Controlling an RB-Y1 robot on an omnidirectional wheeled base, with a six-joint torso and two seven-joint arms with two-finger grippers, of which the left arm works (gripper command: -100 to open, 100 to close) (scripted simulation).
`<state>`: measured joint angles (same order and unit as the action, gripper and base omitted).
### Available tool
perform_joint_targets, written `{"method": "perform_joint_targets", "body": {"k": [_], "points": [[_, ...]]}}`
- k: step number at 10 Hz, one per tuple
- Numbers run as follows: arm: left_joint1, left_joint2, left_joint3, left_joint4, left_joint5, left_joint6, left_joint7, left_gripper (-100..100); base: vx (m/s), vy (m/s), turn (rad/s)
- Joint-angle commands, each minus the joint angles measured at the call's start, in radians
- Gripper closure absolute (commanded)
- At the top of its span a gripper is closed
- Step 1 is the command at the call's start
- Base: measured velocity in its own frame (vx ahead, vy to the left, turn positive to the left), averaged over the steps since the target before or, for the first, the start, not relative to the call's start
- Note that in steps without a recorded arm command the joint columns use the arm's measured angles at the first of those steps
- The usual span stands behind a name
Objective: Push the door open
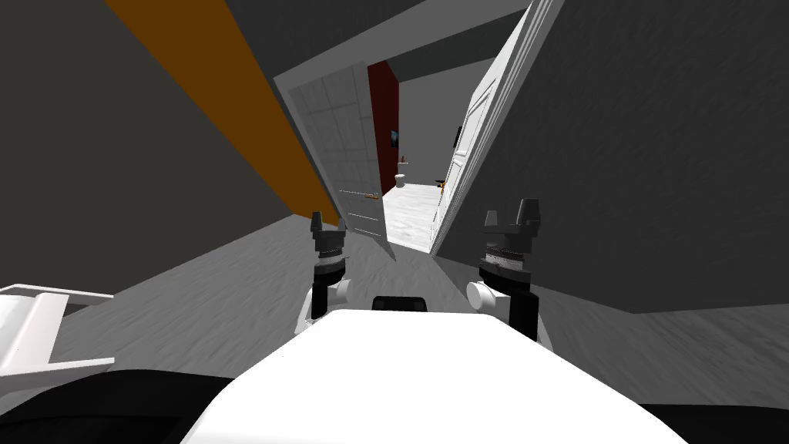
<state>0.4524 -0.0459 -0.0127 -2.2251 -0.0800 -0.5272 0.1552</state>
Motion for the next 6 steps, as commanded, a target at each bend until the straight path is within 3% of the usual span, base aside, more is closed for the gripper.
{"method": "perform_joint_targets", "body": {"k": [1, 6], "points": [[-0.017, 0.009, 0.000, 0.028, -0.001, 0.000, 0.000, -100, 0.043, 0.015, -0.011], [-0.089, 0.040, 0.002, 0.147, -0.004, 0.002, 0.000, -100, 0.087, 0.061, -0.014]]}}
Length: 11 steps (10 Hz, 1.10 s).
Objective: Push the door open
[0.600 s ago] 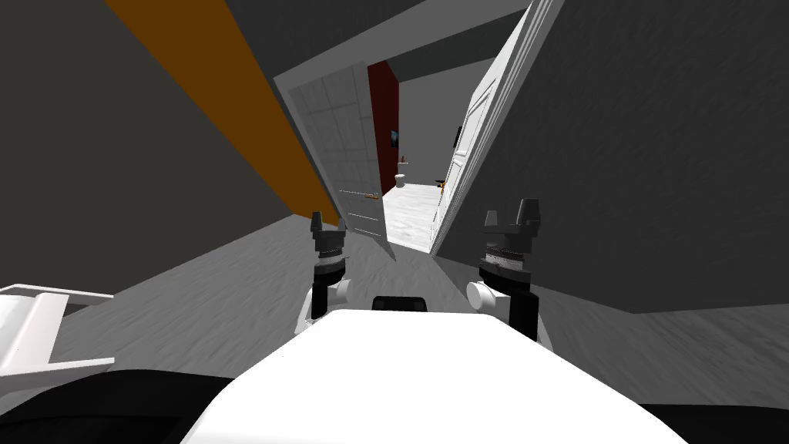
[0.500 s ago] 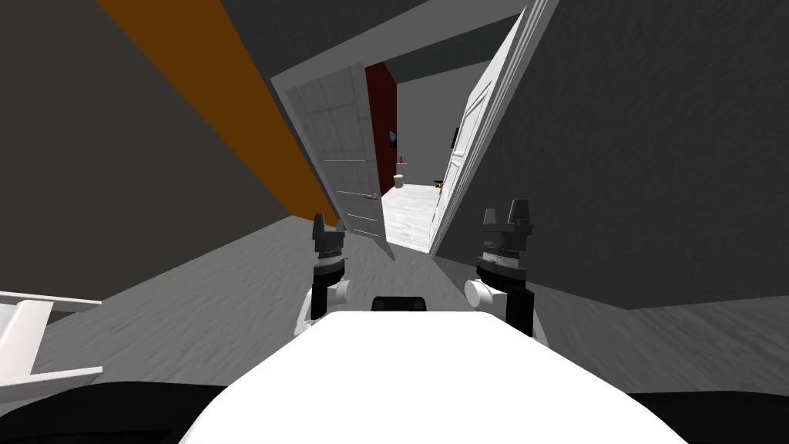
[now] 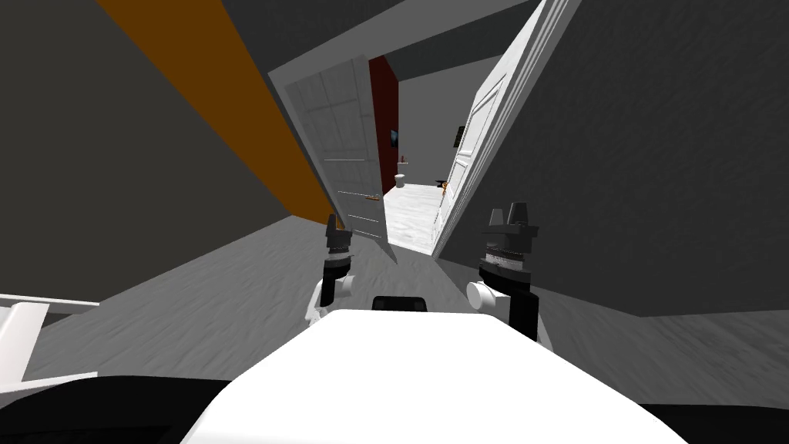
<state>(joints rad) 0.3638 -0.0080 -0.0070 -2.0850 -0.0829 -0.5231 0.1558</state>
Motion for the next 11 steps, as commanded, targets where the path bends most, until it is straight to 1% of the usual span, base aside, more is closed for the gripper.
{"method": "perform_joint_targets", "body": {"k": [1, 5, 11], "points": [[-0.013, 0.007, -0.004, 0.028, -0.002, -0.001, -0.001, -100, 0.078, 0.054, -0.014], [-0.076, 0.026, -0.002, 0.132, -0.005, 0.000, -0.001, -100, 0.079, 0.058, -0.015], [-0.189, 0.051, 0.000, 0.311, -0.011, 0.003, -0.001, -100, 0.093, 0.070, -0.018]]}}
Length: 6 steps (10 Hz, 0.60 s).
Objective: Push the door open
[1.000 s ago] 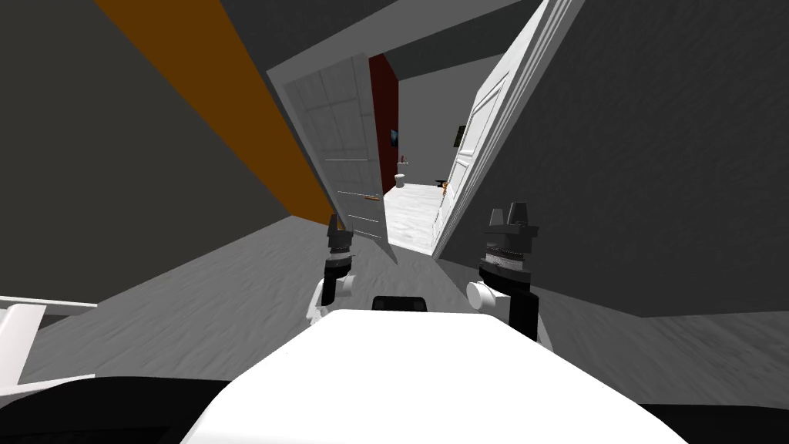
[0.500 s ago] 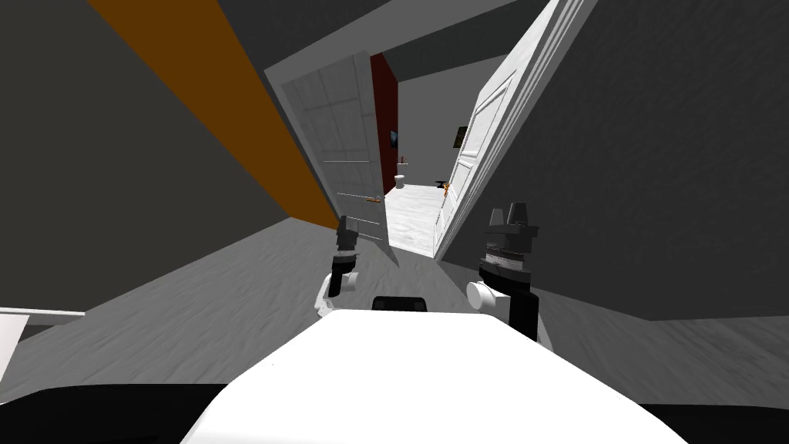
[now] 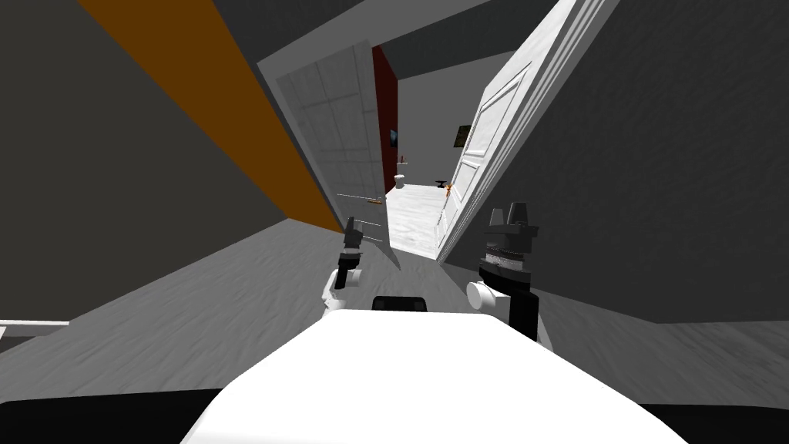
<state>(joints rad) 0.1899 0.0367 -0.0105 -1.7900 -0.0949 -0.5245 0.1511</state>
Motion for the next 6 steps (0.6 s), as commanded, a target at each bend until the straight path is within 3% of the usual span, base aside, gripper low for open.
{"method": "perform_joint_targets", "body": {"k": [1, 2, 3, 5, 6], "points": [[-0.035, 0.010, 0.004, 0.050, 0.000, 0.005, 0.004, -100, 0.086, 0.081, -0.021], [-0.056, 0.014, 0.004, 0.082, -0.001, 0.006, 0.004, -100, 0.103, 0.086, -0.019], [-0.056, 0.014, 0.004, 0.092, -0.001, 0.006, 0.004, -100, 0.073, 0.058, -0.009], [-0.099, 0.019, 0.005, 0.158, -0.003, 0.007, 0.004, -100, 0.057, 0.049, -0.014], [-0.099, 0.019, 0.005, 0.163, -0.003, 0.007, 0.004, -100, 0.047, 0.052, -0.012]]}}
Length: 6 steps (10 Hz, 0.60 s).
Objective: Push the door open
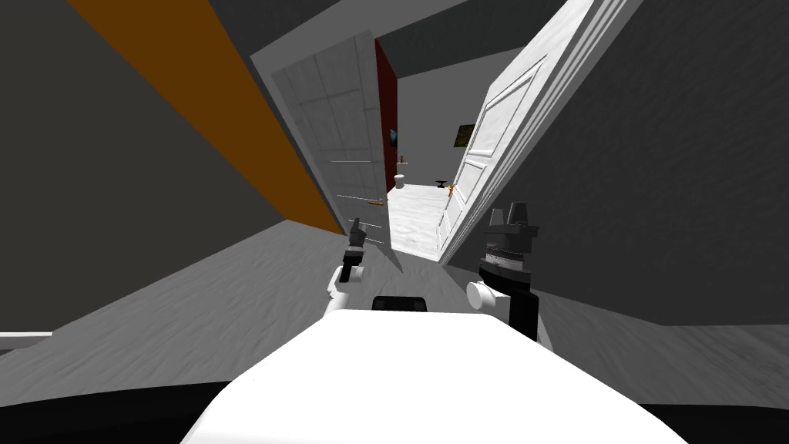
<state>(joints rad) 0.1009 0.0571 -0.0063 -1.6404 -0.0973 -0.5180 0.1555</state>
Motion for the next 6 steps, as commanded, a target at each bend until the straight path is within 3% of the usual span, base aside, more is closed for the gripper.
{"method": "perform_joint_targets", "body": {"k": [1, 2, 3, 5, 6], "points": [[-0.031, 0.001, 0.002, 0.049, -0.001, 0.001, -0.001, -100, 0.047, 0.058, -0.008], [-0.053, 0.004, 0.002, 0.076, -0.003, 0.002, -0.001, -100, 0.083, 0.079, -0.025], [-0.053, 0.004, 0.002, 0.085, -0.003, 0.002, -0.001, -100, 0.069, 0.054, -0.012], [-0.097, 0.007, 0.003, 0.148, -0.005, 0.003, -0.001, -100, 0.075, 0.055, -0.013], [-0.097, 0.007, 0.003, 0.158, -0.005, 0.003, -0.001, -100, 0.059, 0.047, -0.012]]}}
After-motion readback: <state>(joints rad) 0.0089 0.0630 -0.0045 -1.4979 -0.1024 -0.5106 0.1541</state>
